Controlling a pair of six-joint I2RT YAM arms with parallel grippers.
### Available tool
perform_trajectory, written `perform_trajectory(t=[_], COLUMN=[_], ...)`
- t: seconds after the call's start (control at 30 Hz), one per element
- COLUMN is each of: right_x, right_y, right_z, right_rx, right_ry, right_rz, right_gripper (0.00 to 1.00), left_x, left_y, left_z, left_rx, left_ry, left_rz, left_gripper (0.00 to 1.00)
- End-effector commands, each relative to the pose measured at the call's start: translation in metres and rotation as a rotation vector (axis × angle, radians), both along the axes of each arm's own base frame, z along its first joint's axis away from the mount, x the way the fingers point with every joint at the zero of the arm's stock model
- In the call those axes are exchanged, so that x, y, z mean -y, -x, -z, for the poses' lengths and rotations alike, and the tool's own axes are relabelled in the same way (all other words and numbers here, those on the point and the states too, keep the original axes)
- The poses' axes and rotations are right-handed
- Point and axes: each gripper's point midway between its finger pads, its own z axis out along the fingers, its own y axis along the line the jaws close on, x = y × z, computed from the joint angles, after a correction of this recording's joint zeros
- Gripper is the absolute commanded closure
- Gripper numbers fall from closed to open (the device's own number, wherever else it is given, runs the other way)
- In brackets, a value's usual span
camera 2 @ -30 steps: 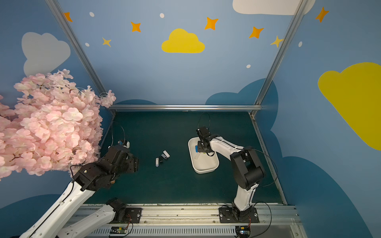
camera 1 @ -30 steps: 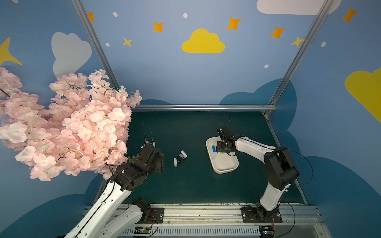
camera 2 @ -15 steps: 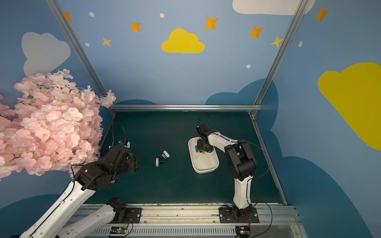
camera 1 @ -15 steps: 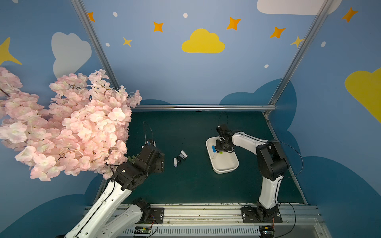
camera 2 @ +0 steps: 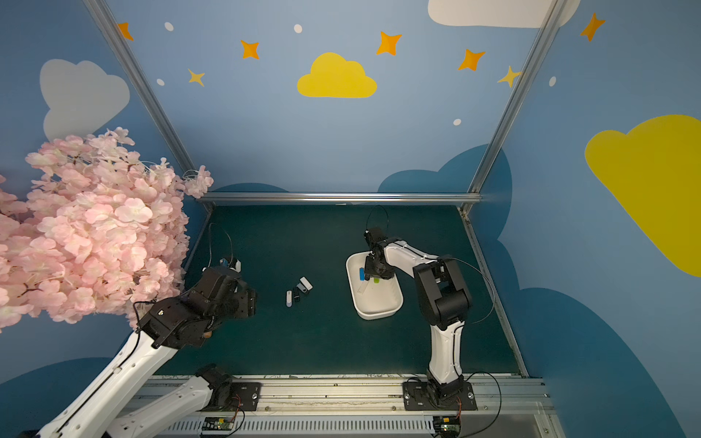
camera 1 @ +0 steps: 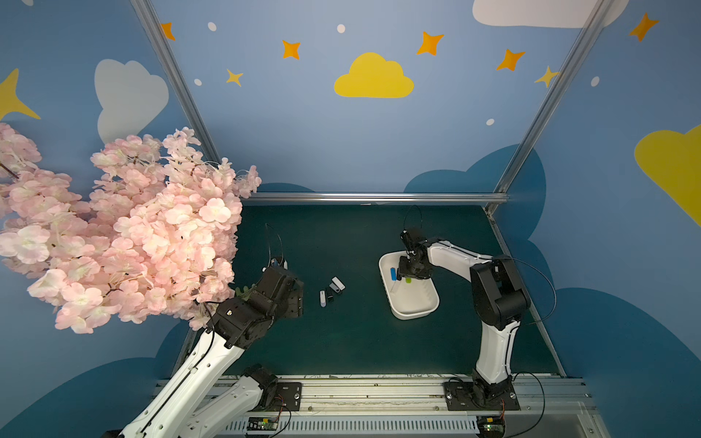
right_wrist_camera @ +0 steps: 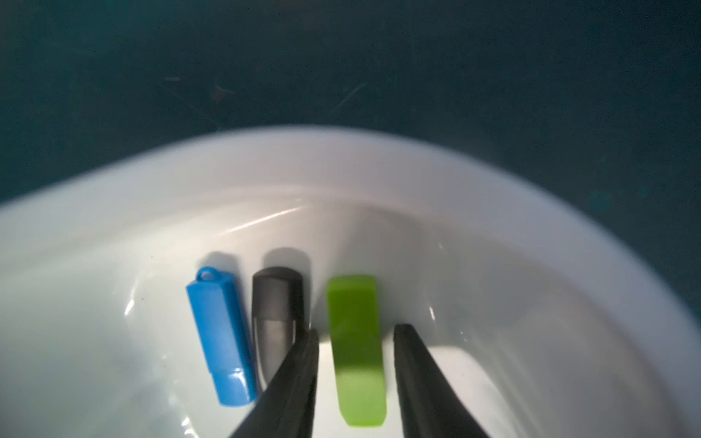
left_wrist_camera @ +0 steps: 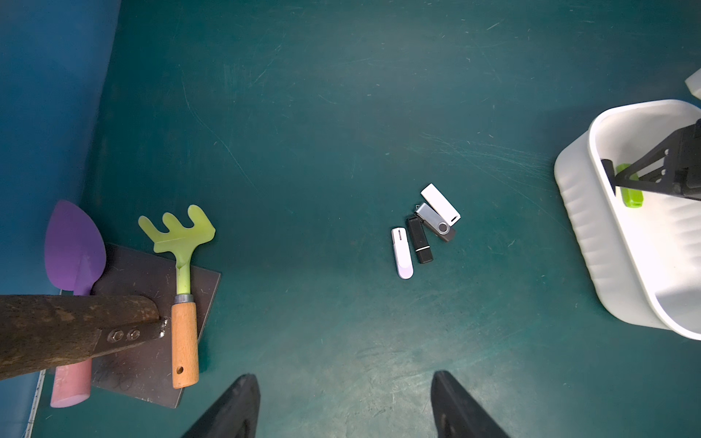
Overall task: Put the usb flash drive into the storage box
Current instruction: Place the USB flash in the storage box.
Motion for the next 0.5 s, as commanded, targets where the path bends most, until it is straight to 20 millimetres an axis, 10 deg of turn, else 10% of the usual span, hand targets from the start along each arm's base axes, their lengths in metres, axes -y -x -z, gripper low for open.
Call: perform_trajectory(t=[0.0, 0.3, 0.47], right_x=[0.005, -0.004, 0.013], right_y=[0.006, 0.031, 0.042], right_z=[-0.01, -0.115, -0.137], right_rx=[0.011, 0.467, 0.637], right_ry=[0.025, 0.065, -0.024], right_rz=[0.0, -0.148, -0.041], right_gripper=[0.61, 0.61, 0.6], left_x=[0.001, 0.021, 0.064], left_y=[-0.001, -0.002, -0.018], left_z=[0.002, 0.014, 0.061], left_rx=[-0.002, -0.075, -0.183], left_ry=[0.002, 0.049, 0.204], left_rz=[0.006, 0.037, 0.051], left_gripper=[0.25, 0.24, 0.3])
